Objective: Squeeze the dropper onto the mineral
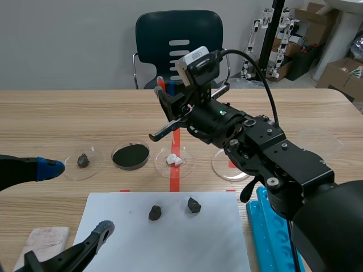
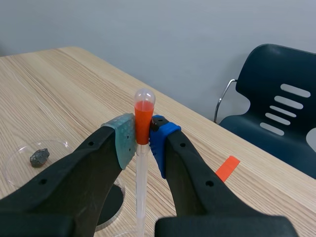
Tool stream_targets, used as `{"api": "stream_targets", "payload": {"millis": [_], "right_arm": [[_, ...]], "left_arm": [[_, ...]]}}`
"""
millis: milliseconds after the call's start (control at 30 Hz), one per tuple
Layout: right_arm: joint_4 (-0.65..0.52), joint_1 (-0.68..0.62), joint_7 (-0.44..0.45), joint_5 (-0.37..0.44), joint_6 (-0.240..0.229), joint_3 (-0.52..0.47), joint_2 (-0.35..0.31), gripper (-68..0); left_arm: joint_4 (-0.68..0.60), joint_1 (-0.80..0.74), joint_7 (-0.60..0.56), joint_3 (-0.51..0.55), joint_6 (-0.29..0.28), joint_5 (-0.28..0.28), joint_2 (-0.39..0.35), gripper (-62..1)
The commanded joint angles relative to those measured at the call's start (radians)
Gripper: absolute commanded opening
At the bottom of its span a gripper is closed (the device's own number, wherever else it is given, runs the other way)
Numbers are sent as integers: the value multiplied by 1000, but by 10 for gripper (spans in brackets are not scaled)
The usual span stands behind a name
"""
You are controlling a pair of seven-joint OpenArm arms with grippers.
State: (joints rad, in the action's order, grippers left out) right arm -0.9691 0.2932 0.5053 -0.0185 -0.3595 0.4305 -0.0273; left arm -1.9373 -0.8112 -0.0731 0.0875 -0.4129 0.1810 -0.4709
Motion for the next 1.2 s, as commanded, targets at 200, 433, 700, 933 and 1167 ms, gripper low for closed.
{"api": "stream_targets", "payload": {"millis": [200,433,700,933,1167], "right_arm": [[-2,17,18,14,-1,-4,6,-614],[-2,17,18,45,-1,-4,6,-616],[-2,14,13,76,-8,-4,6,-619],[-2,0,14,76,-8,-4,6,-641],[-2,0,14,76,-8,-4,5,-656]], "left_arm": [[-7,0,-17,3,2,10,5,14],[-7,0,-17,3,2,10,5,14],[-7,0,-17,3,2,10,5,14],[-7,0,-16,3,2,10,5,14],[-7,0,-17,3,2,10,5,14]]}}
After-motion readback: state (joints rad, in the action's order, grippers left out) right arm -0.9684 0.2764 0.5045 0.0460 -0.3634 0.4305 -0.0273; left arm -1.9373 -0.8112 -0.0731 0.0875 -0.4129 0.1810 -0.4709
